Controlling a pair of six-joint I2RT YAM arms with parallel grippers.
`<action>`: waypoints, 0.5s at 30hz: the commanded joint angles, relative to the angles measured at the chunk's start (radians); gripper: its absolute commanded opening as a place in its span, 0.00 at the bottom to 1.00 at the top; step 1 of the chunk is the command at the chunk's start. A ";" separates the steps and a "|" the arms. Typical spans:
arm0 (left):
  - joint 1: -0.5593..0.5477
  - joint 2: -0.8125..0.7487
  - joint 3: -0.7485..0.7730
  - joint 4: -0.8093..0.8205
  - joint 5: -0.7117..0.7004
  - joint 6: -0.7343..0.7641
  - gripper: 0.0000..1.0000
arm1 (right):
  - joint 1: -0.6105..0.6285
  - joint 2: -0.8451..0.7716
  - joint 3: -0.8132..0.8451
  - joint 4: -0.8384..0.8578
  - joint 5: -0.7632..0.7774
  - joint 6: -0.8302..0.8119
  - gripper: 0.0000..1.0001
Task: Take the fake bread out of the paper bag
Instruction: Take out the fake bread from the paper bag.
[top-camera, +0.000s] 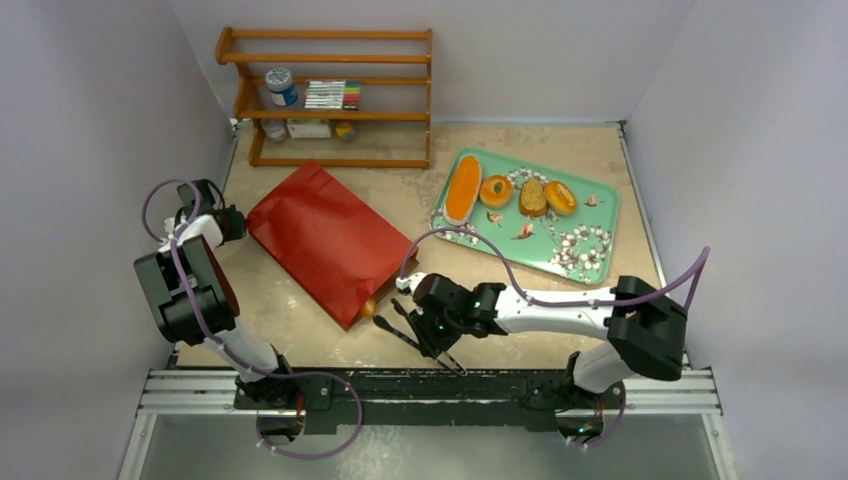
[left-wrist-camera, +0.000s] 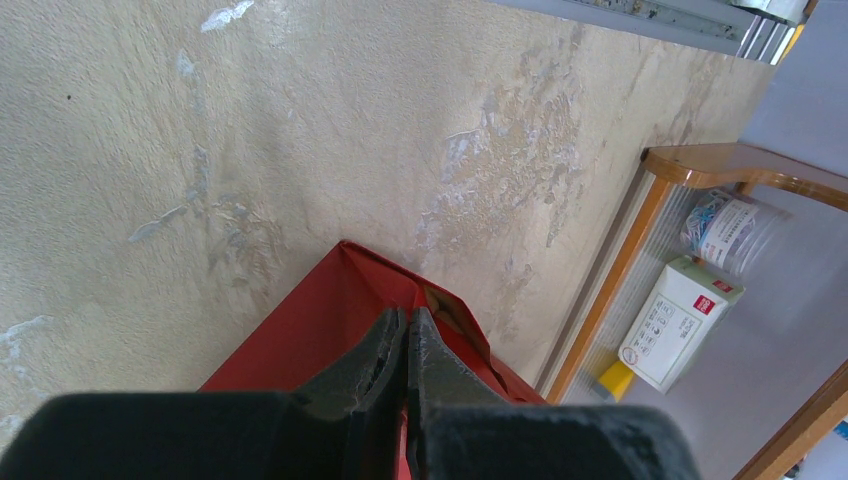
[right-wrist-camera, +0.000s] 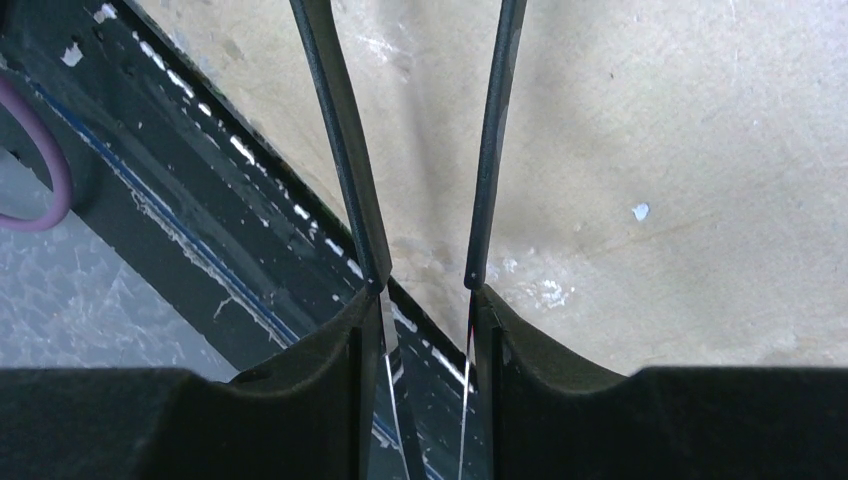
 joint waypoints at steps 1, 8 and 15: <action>0.013 0.009 0.015 -0.003 -0.037 0.003 0.00 | 0.004 0.027 0.068 0.037 -0.008 -0.025 0.39; 0.013 0.008 0.010 -0.002 -0.032 0.002 0.00 | 0.004 0.075 0.108 0.042 -0.002 -0.040 0.39; 0.013 0.008 0.004 0.003 -0.030 0.001 0.00 | 0.005 0.113 0.127 0.038 -0.012 -0.055 0.39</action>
